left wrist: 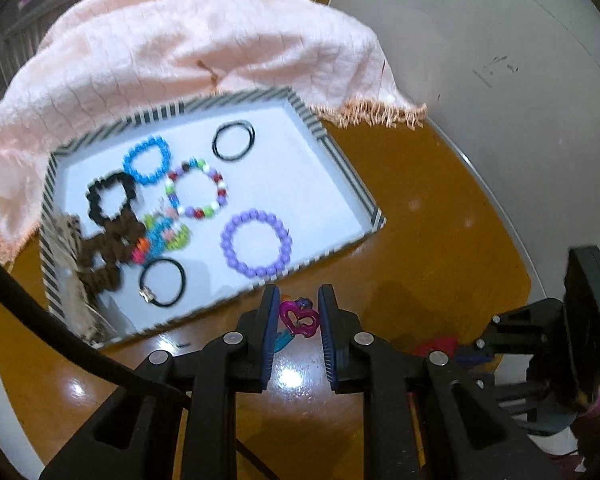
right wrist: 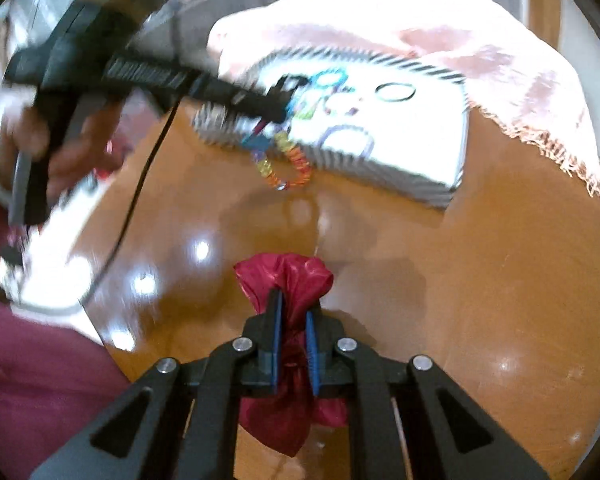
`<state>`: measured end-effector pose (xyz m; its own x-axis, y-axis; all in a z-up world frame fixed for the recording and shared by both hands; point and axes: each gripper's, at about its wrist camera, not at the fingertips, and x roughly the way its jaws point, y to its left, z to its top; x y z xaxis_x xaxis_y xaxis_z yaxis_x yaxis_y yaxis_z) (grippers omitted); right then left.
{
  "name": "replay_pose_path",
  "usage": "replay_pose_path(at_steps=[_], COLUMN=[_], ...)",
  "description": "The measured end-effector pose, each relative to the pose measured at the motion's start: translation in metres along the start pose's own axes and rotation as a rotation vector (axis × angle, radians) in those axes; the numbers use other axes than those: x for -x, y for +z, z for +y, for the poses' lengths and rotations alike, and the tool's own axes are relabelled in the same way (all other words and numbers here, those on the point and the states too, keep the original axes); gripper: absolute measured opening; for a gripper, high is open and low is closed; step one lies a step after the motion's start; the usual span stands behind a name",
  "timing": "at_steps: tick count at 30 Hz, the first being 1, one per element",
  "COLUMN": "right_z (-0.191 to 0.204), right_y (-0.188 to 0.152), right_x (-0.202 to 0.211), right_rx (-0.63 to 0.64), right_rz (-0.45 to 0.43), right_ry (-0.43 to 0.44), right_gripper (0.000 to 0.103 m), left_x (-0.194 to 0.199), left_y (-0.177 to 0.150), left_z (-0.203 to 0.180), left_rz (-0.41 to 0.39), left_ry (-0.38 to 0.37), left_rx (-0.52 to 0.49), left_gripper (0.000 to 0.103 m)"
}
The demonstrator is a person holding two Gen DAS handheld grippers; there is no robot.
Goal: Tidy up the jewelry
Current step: 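Carry the heart bracelet into the tray with the left gripper while the right gripper places the red bow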
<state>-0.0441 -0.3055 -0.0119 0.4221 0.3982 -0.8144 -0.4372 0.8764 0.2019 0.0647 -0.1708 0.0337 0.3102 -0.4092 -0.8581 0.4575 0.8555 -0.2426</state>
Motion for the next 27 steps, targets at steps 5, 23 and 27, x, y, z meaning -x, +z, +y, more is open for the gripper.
replay_pose_path(at_steps=[5,23,27], right_z=[-0.020,-0.073,-0.091], right_y=[0.025,0.108,0.115], right_x=[0.002,-0.015,-0.024], right_rx=[-0.116,-0.272,-0.319], right_rz=[-0.070,-0.165,-0.157], right_ry=[-0.008,-0.094,-0.086], right_gripper=[0.011,0.011,0.011], left_x=[0.020,-0.014,-0.034], left_y=[0.019,0.096,0.110], left_z=[0.001,0.001,0.000], left_rz=[-0.052,-0.084,-0.065], left_ry=[0.016,0.097,0.098], left_rx=[-0.002,0.004,0.012], left_gripper=[0.003,0.003,0.003])
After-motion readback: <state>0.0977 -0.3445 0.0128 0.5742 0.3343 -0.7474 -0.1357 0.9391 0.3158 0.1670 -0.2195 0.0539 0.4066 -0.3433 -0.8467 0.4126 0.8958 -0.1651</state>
